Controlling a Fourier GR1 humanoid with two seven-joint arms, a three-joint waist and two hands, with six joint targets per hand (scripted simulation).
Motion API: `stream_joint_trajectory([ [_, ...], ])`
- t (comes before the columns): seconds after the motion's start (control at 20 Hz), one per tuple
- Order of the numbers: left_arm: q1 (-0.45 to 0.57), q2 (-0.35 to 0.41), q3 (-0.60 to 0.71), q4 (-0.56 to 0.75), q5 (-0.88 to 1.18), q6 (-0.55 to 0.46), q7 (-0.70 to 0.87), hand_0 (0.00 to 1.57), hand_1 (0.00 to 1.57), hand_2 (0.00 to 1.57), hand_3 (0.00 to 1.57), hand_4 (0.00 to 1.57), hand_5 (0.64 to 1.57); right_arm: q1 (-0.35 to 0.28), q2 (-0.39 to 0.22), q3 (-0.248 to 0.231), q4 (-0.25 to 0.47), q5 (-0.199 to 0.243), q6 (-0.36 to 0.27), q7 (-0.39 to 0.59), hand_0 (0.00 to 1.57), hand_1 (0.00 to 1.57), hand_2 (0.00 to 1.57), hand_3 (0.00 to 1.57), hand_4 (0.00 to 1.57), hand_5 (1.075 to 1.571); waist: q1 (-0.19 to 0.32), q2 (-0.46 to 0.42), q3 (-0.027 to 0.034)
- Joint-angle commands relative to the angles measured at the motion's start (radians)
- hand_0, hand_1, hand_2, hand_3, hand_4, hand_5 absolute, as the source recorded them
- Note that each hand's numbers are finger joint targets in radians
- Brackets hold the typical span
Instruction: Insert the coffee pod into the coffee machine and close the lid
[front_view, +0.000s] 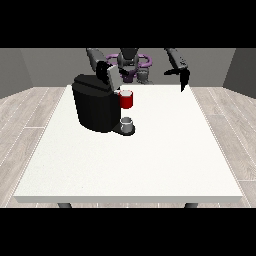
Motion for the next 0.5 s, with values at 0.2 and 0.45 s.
stream_joint_trajectory([
  [0.2,-0.019,0.013,0.001,0.066,0.012,-0.03,-0.016,0.0,0.0,0.0,0.0,0.39,1.571,-0.091,0.062,0.089,0.029,0.082,-0.054,0.118,0.0,0.0,0.0,0.0,0.42,1.571,0.034,-0.014,0.0061],
  [0.45,-0.069,0.032,0.017,0.108,0.011,-0.028,-0.042,0.0,0.0,0.0,0.0,0.34,1.571,-0.109,0.068,0.129,-0.006,0.115,-0.08,0.148,0.0,0.0,0.0,0.0,0.37,1.571,0.039,0.041,0.0057],
])
